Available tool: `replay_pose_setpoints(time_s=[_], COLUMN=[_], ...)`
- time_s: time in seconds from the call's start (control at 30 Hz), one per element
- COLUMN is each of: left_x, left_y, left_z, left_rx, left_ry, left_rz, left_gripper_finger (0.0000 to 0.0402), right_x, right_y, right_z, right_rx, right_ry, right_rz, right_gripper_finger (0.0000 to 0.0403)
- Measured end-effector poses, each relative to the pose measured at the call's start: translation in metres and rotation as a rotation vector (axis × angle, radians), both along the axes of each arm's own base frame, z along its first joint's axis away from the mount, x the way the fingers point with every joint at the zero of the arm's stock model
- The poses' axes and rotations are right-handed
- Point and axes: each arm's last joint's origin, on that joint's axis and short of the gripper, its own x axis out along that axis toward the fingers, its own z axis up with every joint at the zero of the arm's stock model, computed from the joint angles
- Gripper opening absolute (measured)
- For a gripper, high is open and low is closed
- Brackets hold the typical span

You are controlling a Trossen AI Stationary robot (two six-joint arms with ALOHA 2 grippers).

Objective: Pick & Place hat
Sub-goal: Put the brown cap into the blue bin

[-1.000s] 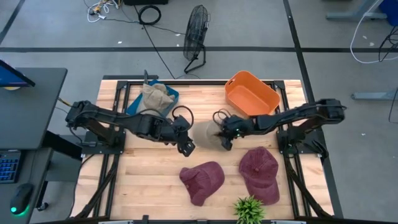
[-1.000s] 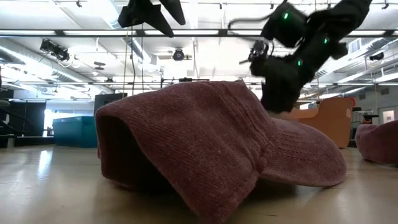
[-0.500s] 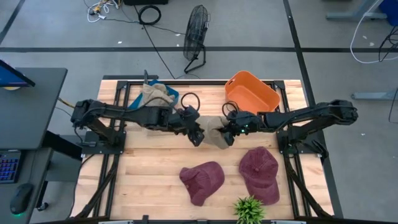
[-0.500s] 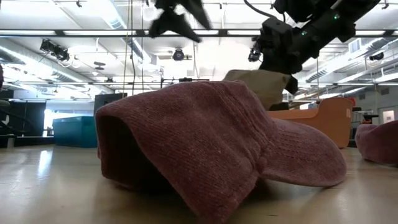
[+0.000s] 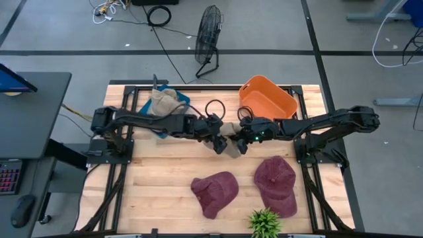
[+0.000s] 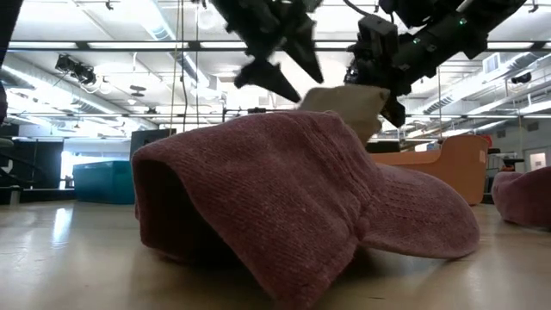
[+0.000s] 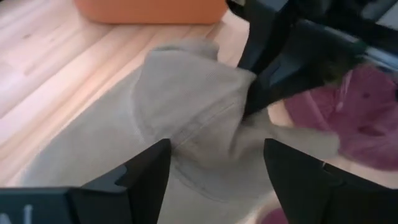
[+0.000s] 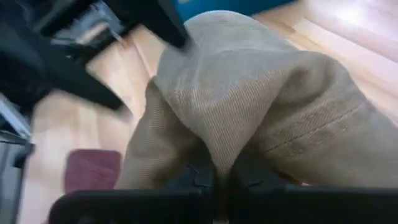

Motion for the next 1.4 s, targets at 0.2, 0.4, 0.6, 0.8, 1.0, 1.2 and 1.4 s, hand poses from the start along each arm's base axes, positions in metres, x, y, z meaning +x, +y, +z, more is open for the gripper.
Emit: replay_pose_setpoints(time_s=[0.2,0.4,0.6,0.8,1.0,1.2,1.4], left_x=[0.011,0.013,0.010,0.010,0.010,0.009,0.009], left_y=[0.001,-0.001,0.002,0.009,0.009,0.007,0.007], left_z=[-0.019,-0.021,-0.005,-0.007,-0.007,-0.007,-0.008], left_rx=[0.003,0.001,0.021,-0.002,-0.036,-0.071,-0.065], left_ry=[0.016,0.010,-0.051,-0.041,-0.038,-0.032,-0.022], left_rz=[0.034,0.028,0.034,0.017,-0.017,-0.058,-0.061], left_gripper_finger=[0.0254,0.0233,0.0214,0.0181,0.0138,0.0145,0.0211], right_x=[0.002,0.000,0.000,0.002,0.001,-0.001,0.000], right_y=[0.003,0.005,0.008,0.008,0.008,0.007,0.007], right_z=[0.003,0.001,0.000,0.003,0.002,-0.001,0.000], right_rx=[0.005,0.020,0.021,-0.001,-0.014,-0.025,-0.033], right_ry=[-0.036,-0.010,0.001,-0.037,-0.021,0.018,0.007], right_rz=[0.059,0.097,0.159,0.179,0.184,0.152,0.156], right_gripper_finger=[0.0012,0.0012,0.0012,0.0012,0.0012,0.0012,0.0012])
